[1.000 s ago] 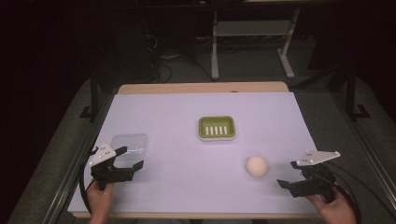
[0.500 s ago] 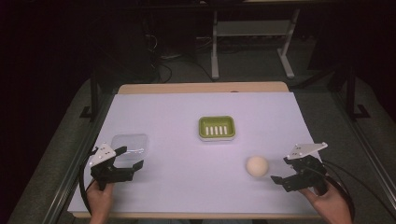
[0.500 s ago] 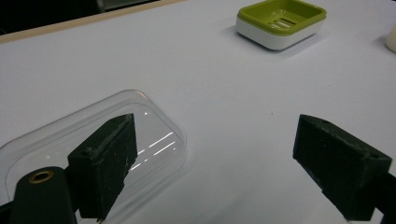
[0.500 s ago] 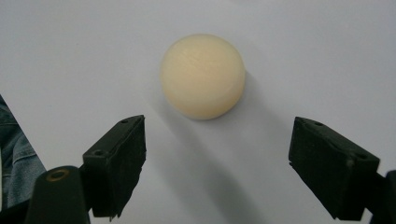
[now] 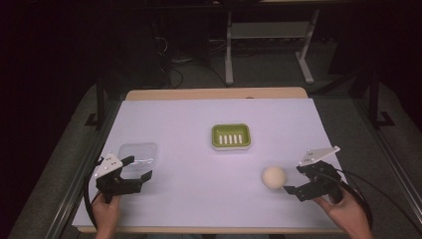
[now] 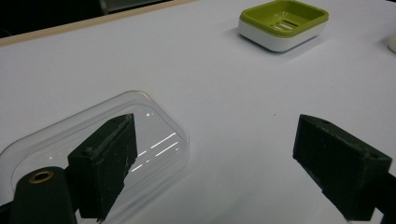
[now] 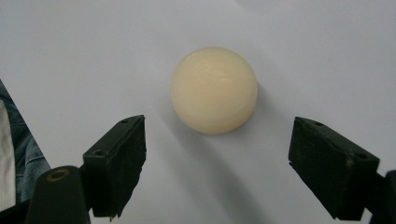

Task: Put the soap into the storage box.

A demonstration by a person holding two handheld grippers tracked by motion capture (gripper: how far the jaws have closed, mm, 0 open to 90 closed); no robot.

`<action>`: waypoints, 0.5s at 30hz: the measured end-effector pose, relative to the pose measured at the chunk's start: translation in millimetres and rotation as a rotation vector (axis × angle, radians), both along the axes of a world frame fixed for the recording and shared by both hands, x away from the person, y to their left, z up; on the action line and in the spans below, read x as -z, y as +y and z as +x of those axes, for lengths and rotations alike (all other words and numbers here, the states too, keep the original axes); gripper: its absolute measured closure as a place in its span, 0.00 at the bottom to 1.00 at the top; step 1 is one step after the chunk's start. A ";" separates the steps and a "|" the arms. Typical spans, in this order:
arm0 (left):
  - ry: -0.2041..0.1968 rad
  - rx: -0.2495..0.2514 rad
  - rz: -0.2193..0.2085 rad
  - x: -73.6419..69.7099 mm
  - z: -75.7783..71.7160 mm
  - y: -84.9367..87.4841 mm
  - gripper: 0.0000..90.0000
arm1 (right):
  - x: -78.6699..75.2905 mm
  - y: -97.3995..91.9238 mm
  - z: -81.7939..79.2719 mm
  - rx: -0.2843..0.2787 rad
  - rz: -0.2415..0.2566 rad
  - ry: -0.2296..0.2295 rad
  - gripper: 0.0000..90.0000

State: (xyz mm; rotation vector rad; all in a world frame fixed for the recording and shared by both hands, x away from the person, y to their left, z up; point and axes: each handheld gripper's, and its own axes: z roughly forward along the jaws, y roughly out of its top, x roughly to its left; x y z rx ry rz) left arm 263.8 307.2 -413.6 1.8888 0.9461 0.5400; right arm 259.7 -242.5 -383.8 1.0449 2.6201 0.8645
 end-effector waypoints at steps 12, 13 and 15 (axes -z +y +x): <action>-0.001 -0.004 -0.006 0.1 -0.4 0.2 0.14 | -0.4 20.7 17.2 -0.047 -0.048 0.030 0.20; -0.001 -0.003 -0.006 0.1 -0.3 0.5 0.14 | 0.2 24.2 20.4 -0.056 -0.057 0.039 0.20; -0.001 -0.003 -0.006 0.1 -0.2 0.6 0.14 | 1.1 25.8 22.1 -0.061 -0.061 0.041 0.20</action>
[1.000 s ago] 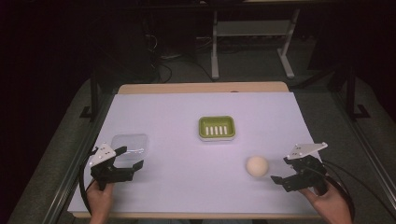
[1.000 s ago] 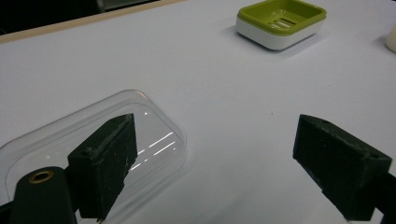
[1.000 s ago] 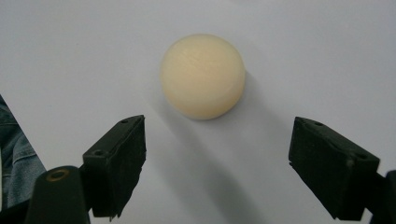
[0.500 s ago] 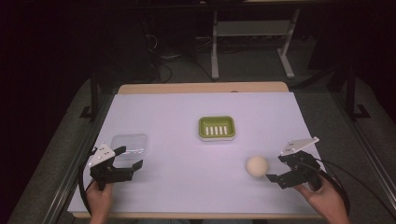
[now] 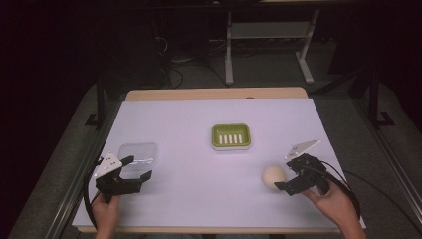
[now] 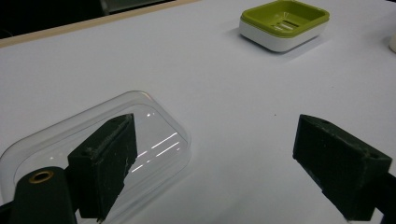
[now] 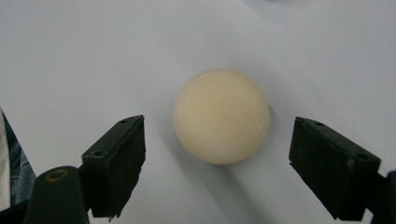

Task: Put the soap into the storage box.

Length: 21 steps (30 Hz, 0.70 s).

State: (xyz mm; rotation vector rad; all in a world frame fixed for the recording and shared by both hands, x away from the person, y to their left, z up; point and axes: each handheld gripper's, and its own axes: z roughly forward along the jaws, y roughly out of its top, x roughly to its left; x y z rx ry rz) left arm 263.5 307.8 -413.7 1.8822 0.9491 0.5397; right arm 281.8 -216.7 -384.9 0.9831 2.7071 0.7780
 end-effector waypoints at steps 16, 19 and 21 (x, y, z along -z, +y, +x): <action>0.000 0.000 -0.003 0.1 -0.1 -0.3 0.14 | 17.0 18.8 20.2 -0.027 -0.060 0.061 0.20; 0.000 0.001 -0.001 0.1 0.0 -0.1 0.14 | 18.8 20.1 20.6 -0.024 -0.074 0.066 0.20; 0.000 0.001 -0.001 0.1 0.0 -0.4 0.14 | 21.4 19.5 22.0 -0.027 -0.074 0.061 0.20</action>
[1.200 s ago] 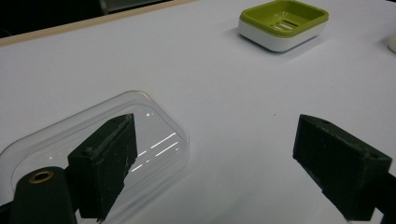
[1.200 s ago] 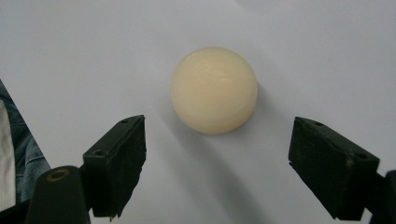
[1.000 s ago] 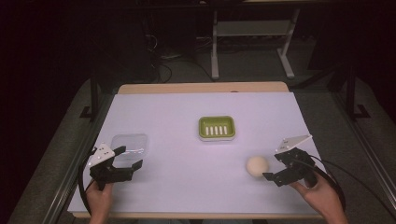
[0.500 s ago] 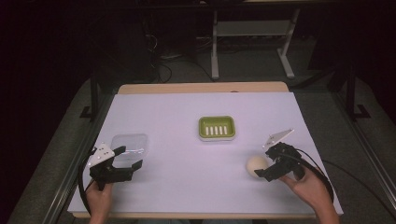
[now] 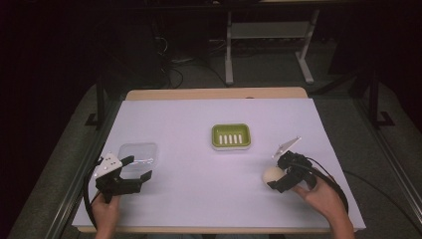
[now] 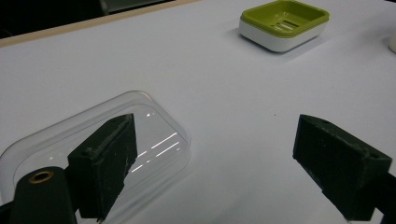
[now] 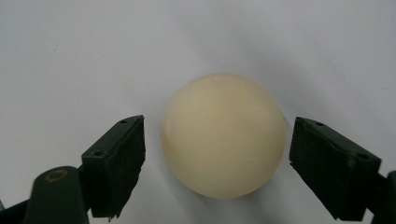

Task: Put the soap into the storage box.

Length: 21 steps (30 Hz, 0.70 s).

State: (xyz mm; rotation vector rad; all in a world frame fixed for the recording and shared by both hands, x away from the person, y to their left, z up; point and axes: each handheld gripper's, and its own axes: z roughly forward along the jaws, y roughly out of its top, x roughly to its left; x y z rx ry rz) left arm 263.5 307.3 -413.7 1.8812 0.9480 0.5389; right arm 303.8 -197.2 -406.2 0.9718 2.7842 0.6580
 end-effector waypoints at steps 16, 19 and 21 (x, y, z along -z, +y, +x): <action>0.006 0.008 0.010 0.5 0.8 -1.0 0.14 | 9.1 5.7 2.7 -0.005 -0.029 0.017 0.20; 0.007 0.011 0.014 0.4 0.9 -0.8 0.14 | 11.1 7.1 3.4 -0.003 -0.033 0.019 0.20; 0.007 0.011 0.013 0.5 0.9 -0.8 0.14 | 12.7 8.1 4.1 -0.001 -0.042 0.022 0.20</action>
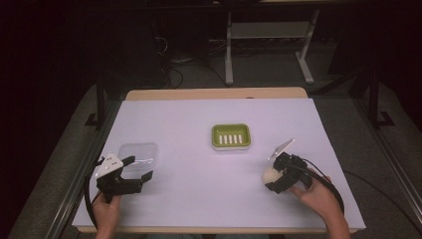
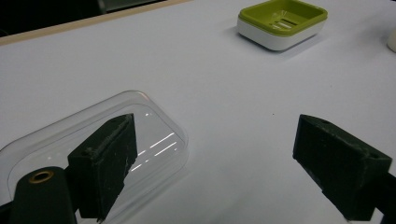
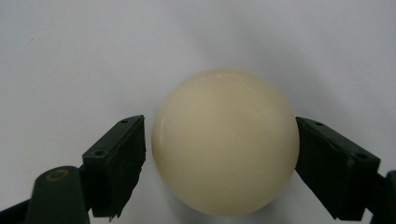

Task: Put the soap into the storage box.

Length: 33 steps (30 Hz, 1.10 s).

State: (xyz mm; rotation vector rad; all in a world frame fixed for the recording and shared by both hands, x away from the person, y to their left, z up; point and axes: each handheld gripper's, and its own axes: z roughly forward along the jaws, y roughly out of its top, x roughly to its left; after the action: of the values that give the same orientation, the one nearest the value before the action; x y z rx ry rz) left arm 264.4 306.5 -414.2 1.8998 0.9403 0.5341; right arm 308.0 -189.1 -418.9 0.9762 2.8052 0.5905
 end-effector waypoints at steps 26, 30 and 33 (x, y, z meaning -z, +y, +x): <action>0.001 0.000 -0.007 0.7 0.7 -0.1 0.14 | 6.8 5.3 1.8 0.003 -0.051 -0.004 0.26; 0.000 0.000 -0.008 0.7 0.6 -0.3 0.14 | 6.7 5.4 1.8 0.005 -0.050 -0.003 0.26; 0.001 0.000 -0.007 0.7 0.7 0.1 0.14 | 6.6 5.5 1.9 0.006 -0.049 -0.002 0.26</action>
State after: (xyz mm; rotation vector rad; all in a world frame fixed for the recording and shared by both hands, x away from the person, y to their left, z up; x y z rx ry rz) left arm 265.1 306.6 -414.9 1.8937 0.9417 0.5295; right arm 309.9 -183.6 -425.5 0.9736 2.8004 0.5196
